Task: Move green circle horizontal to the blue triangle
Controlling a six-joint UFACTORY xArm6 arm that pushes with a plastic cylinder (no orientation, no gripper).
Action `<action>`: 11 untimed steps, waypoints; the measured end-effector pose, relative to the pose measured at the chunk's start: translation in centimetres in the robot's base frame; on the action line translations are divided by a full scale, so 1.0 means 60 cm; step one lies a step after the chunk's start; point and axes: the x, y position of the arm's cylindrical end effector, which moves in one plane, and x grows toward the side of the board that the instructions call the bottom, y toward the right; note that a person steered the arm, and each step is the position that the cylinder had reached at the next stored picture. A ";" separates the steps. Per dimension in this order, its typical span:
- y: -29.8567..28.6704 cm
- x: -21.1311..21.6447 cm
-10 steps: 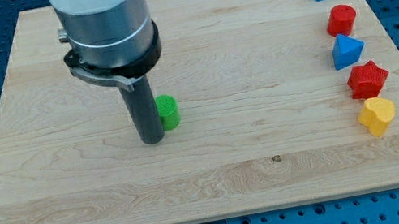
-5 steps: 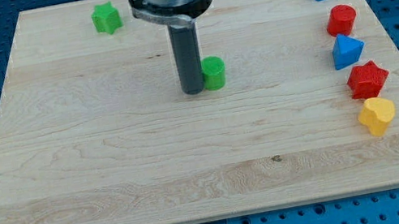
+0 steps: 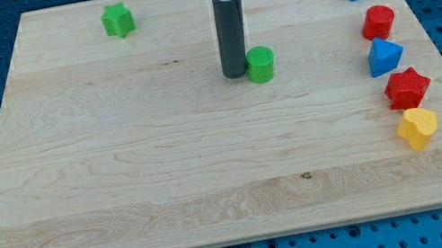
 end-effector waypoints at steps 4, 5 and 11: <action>0.000 -0.023; 0.012 -0.040; -0.022 0.048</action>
